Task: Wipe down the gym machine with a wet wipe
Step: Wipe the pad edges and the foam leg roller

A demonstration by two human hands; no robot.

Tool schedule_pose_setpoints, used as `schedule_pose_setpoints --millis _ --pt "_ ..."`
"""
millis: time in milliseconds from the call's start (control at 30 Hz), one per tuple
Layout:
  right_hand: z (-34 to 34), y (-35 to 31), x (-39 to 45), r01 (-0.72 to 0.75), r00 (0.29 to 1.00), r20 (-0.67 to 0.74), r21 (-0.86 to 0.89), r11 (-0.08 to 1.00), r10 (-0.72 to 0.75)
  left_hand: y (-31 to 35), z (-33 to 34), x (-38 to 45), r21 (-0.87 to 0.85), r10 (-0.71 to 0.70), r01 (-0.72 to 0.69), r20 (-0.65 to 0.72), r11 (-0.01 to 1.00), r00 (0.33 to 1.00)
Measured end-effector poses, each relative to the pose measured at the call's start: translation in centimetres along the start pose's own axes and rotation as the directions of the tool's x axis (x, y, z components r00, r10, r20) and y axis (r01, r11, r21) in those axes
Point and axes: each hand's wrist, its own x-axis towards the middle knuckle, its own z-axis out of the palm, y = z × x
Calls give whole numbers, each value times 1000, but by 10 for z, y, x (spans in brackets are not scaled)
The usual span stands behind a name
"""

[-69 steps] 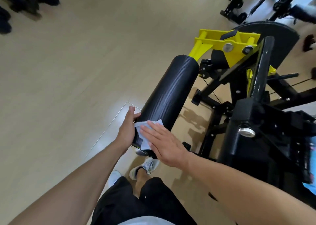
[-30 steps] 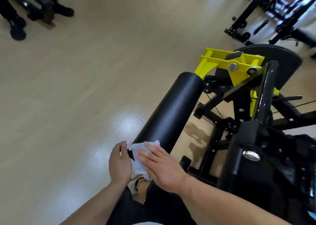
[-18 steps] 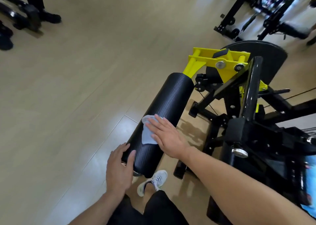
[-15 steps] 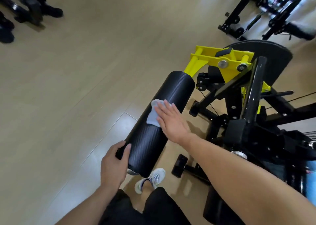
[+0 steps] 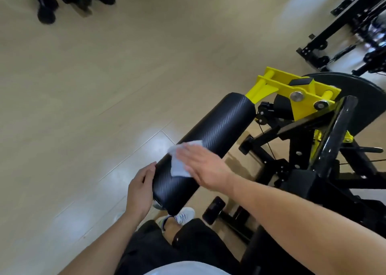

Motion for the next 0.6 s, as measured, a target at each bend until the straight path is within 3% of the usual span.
schedule_pose_setpoints --millis 33,100,133,200,267,333,400,433,500,533,600 --pt "-12 27 5 -221 972 -80 18 975 222 -4 1 -4 11 21 -21 13 1000 1000" --pt "-28 71 10 -556 819 -151 32 830 554 -12 -1 -7 74 73 -76 39 994 997" --pt "-30 75 12 -630 763 -162 30 776 626 -14 -2 -7 97 91 -94 41 991 995" --pt "-19 38 15 -661 725 -215 54 749 655 -16 -1 -4 113 89 -93 35 989 995" --pt "0 -23 10 -498 845 -198 48 866 497 -17 -1 1 67 48 -50 27 997 998" --pt "20 -75 -6 -70 995 -71 19 997 71 -15 -3 7 10 -16 16 57 1000 998" --pt "17 -69 -12 193 981 17 6 981 -193 -12 -8 10 0 -52 52 109 999 993" --pt "12 -52 -10 197 980 19 -31 980 -197 -11 -10 10 8 -45 44 119 999 992" --pt "-6 -13 -3 -80 996 -41 9 997 80 -5 -11 9 8 5 -6 84 1000 996" --pt "-16 12 0 -282 952 -116 36 959 284 -1 -10 9 2 28 -28 42 1000 999" --pt "-27 44 4 -589 791 -157 69 805 592 7 -8 14 -5 48 -48 -30 999 998"
